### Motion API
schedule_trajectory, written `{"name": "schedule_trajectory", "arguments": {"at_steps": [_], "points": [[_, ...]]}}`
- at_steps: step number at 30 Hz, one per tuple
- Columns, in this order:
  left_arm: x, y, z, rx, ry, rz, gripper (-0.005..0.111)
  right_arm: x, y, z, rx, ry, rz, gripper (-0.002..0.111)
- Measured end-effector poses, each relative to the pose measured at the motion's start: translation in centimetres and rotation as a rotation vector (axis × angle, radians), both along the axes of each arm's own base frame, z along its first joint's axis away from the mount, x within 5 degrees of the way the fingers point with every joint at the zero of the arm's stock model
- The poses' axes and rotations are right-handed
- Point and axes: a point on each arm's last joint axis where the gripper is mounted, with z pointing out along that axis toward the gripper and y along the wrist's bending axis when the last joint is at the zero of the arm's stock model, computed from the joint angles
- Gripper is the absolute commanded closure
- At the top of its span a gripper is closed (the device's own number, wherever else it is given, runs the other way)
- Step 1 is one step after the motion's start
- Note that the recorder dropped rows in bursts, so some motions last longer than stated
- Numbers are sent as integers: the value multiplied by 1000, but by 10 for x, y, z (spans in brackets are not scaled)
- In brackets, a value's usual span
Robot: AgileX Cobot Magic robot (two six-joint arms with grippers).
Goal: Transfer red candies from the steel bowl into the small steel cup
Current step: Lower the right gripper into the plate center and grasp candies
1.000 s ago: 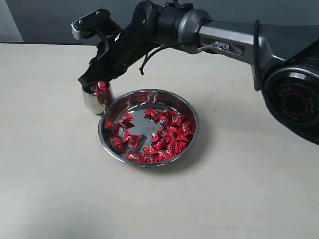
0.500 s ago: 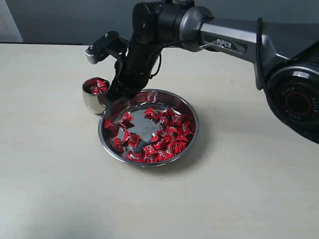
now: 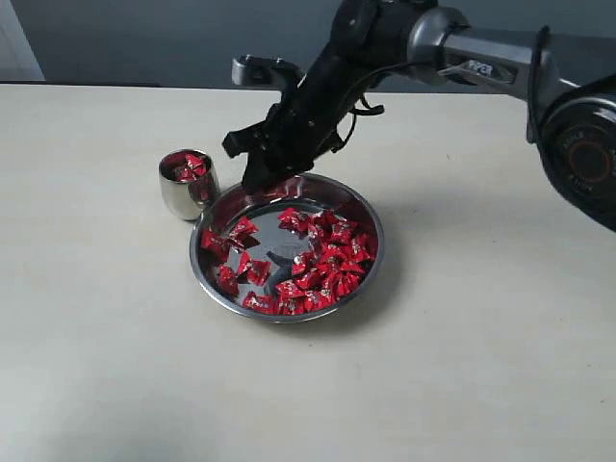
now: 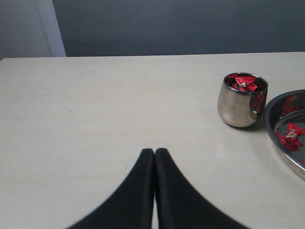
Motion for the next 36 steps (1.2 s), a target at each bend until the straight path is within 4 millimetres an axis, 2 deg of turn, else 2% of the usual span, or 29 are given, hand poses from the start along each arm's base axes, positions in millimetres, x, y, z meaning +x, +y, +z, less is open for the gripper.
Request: {"name": "schedule_trajectory", "arguments": {"at_steps": [1,4,8,10,11,13,15,16,27,36], "points": [[0,0,0,0,0,0,106,5,-10,1,38,25,7,81],[0,0,0,0,0,0,106,8,-18,-11,56,67,28,81],[0,0,0,0,0,0,106,5,-11,-35,90,156,39,81],[0,0,0,0,0,0,106,5,-10,-41,98,165,35,81],[0,0,0,0,0,0,106,6,-10,-42,98,158,34,78],[0,0,0,0,0,0,106,7,-10,-43,95,136,53,62],[0,0,0,0,0,0,106,6,-10,-43,96,120,88,52],[0,0,0,0,0,0,106,6,-10,-44,96,121,96,50],[0,0,0,0,0,0,106,7,-9,-48,103,101,101,54],[0,0,0,0,0,0,106,8,-6,-68,136,156,66,56]]}}
